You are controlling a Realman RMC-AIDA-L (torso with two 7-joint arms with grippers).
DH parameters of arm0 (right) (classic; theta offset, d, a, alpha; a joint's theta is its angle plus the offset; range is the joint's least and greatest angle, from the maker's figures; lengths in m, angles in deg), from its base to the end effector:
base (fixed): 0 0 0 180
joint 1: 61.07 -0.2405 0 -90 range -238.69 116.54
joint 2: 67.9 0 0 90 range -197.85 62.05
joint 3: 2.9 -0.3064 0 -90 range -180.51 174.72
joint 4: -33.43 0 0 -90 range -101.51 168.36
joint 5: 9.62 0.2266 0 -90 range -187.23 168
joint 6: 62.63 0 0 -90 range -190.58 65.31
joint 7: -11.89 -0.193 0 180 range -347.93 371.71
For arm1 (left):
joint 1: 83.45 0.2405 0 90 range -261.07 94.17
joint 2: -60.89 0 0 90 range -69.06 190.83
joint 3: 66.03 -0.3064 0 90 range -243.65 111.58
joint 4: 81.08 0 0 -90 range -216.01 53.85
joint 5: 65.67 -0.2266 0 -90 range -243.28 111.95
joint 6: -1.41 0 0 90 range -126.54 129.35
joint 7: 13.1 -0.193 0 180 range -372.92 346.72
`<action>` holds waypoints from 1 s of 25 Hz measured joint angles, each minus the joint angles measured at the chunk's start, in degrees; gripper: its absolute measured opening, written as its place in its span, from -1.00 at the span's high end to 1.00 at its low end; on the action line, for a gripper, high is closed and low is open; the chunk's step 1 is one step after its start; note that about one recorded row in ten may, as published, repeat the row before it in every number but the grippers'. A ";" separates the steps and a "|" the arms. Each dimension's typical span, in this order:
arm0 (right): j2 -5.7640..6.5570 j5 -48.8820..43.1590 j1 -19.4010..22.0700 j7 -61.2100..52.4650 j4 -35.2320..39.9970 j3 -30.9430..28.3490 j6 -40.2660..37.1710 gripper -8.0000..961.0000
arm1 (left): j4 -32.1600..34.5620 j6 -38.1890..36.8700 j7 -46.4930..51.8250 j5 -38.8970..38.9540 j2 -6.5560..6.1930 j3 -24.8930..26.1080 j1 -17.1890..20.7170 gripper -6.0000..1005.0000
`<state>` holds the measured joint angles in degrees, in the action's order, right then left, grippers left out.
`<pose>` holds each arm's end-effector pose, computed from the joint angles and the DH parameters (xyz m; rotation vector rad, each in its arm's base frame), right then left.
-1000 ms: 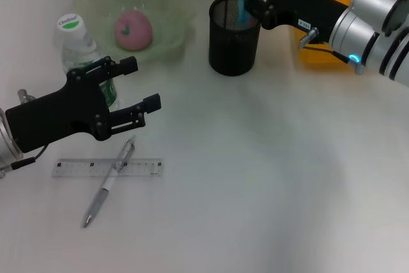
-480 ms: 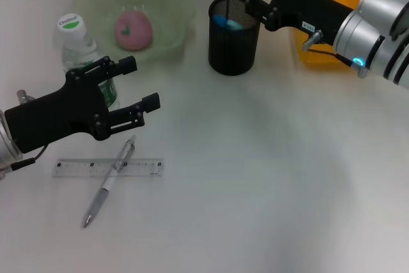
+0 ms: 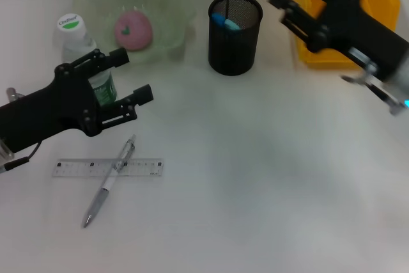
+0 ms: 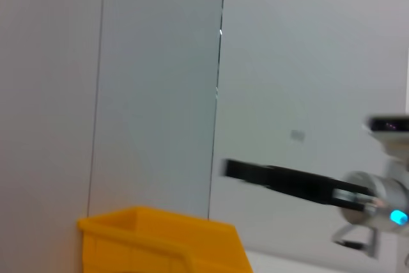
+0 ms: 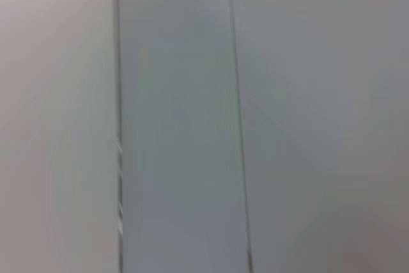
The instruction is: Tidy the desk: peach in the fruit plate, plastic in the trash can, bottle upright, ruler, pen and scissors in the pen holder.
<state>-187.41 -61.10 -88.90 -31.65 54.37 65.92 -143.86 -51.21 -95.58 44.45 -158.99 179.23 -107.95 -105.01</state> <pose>0.2451 0.4038 -0.0647 -2.1769 0.2758 1.1856 -0.2984 0.3367 -0.0437 -2.4823 -0.3376 -1.0709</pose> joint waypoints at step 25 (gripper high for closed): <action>0.13 0.08 4.31 0.18 -7.63 -0.44 -2.09 -0.01 | 35.31 0.45 40.31 -23.67 -0.13 -11.13 -1.42 -0.62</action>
<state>-187.28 -61.02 -84.59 -31.46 46.74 65.48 -145.95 -15.90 -95.14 84.76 -182.66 179.10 -119.08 -106.42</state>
